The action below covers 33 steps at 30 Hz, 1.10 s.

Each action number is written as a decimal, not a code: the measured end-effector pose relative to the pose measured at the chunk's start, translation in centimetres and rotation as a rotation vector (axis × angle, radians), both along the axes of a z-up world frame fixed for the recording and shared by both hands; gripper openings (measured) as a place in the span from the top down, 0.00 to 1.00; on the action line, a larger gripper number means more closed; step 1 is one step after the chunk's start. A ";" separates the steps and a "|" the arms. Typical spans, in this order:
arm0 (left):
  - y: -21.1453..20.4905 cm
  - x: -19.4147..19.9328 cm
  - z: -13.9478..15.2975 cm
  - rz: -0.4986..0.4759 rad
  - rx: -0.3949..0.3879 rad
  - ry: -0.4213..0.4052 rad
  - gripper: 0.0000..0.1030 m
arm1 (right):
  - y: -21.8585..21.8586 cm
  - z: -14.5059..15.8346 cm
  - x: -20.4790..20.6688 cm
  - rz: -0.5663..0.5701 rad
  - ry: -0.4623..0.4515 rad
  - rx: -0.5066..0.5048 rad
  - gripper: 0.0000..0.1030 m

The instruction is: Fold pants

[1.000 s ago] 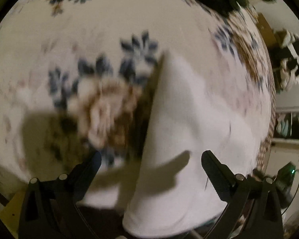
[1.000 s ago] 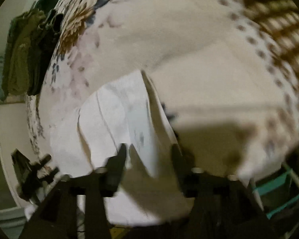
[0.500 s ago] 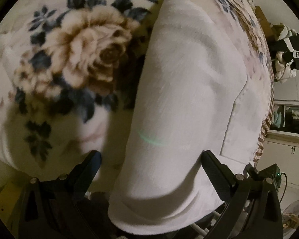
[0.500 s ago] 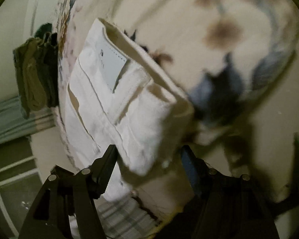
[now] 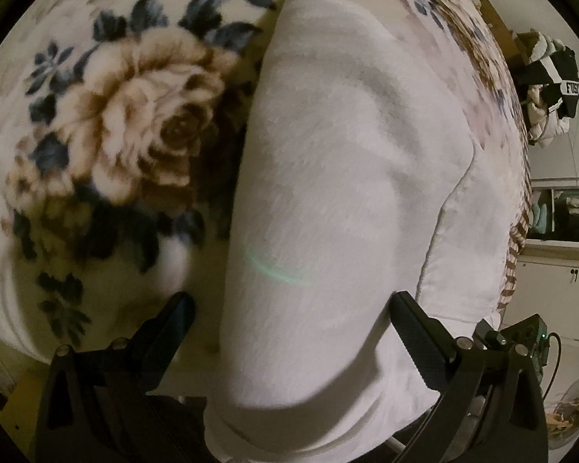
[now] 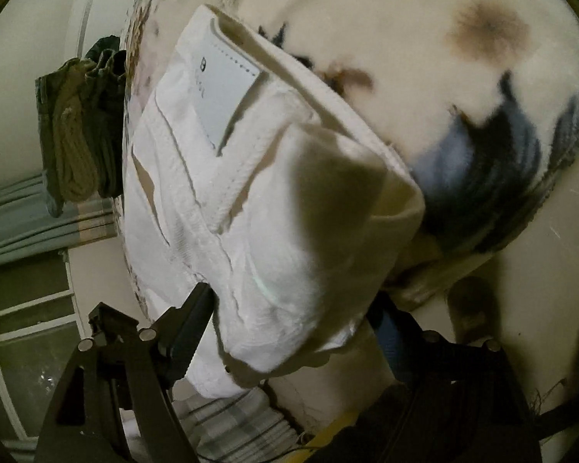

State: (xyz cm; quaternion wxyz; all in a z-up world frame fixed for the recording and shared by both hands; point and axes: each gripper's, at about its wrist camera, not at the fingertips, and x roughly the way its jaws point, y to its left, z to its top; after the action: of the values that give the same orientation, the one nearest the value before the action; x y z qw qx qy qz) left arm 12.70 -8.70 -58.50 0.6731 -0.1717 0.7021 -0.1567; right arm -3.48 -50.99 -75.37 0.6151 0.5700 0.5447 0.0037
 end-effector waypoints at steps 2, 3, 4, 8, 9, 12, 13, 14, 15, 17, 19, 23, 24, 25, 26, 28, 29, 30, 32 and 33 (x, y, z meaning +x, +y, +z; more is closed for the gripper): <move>0.4 0.0 -0.1 -0.002 -0.004 -0.002 0.00 | 0.0 0.0 -0.4 -0.015 -0.003 0.016 0.19; 0.4 0.1 -0.1 -0.001 -0.006 -0.001 0.00 | -0.1 0.1 -0.3 -0.024 -0.010 0.029 0.19; 0.8 -0.1 0.0 -0.003 -0.010 0.000 0.00 | -0.1 0.4 -0.4 -0.040 -0.036 0.063 0.29; 0.8 0.0 0.0 0.000 -0.016 0.005 0.00 | 0.1 2.0 -0.5 -0.008 -0.069 0.040 0.29; 0.7 0.0 0.0 -0.002 -0.015 0.005 0.00 | 0.3 1.8 -0.9 0.010 -0.041 0.016 0.29; 0.7 0.0 0.1 -0.003 -0.012 0.007 0.00 | 0.8 0.0 -2.5 0.003 0.026 0.056 0.21; 0.7 0.0 0.1 -0.003 -0.010 0.008 0.00 | 1.0 -0.6 -3.0 -0.018 0.038 0.080 0.19; 0.8 -0.1 0.1 -0.004 -0.008 0.008 0.00 | 1.1 -1.0 -3.2 -0.038 0.037 0.106 0.19; 1.0 -0.1 0.1 -0.006 -0.006 0.007 0.00 | 1.2 -1.5 -3.1 -0.048 0.036 0.127 0.19; 0.7 -0.1 0.1 -0.005 -0.001 0.006 0.00 | 1.6 -2.2 -2.5 -0.079 0.023 0.172 0.19; 0.5 0.0 0.1 -0.003 0.000 0.009 0.00 | 2.6 -2.4 -1.5 -0.093 0.000 0.215 0.18; 0.5 0.3 0.1 -0.006 -0.008 0.022 0.00 | 3.4 -0.3 -1.1 -0.116 -0.014 0.105 0.20; 0.7 0.4 0.0 -0.006 -0.013 0.024 0.00 | 3.3 0.5 -1.4 -0.139 -0.040 0.096 0.28; 0.7 0.5 0.0 0.001 -0.017 0.027 0.00 | 3.2 1.4 -1.6 -0.157 -0.064 0.085 0.32; 0.8 0.6 -0.1 0.005 -0.019 0.029 0.00 | 3.1 2.1 -1.6 -0.167 -0.083 0.079 0.32; 0.8 0.6 -0.2 0.008 -0.018 0.025 0.00 | 2.7 2.5 -1.5 -0.177 -0.092 0.063 0.32; 0.7 0.6 -0.2 0.010 -0.016 0.024 0.00 | 2.6 2.4 -1.3 -0.168 -0.084 0.047 0.32; 0.6 0.6 -0.2 0.014 -0.012 0.023 0.00 | 2.4 1.8 -0.8 -0.153 -0.068 0.026 0.32; 0.5 0.8 -0.2 0.022 -0.010 0.020 0.00 | 1.7 0.1 -0.1 -0.128 -0.065 0.034 0.30; 0.5 0.9 -0.1 0.028 -0.012 0.019 0.00 | 1.5 0.0 0.1 -0.135 -0.076 0.049 0.30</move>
State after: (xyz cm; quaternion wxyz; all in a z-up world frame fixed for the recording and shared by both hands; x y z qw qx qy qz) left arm 13.59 -8.18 -58.63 0.6677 -0.1868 0.7049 -0.1497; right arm -3.38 -49.50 -75.39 0.6200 0.6198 0.4811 -0.0029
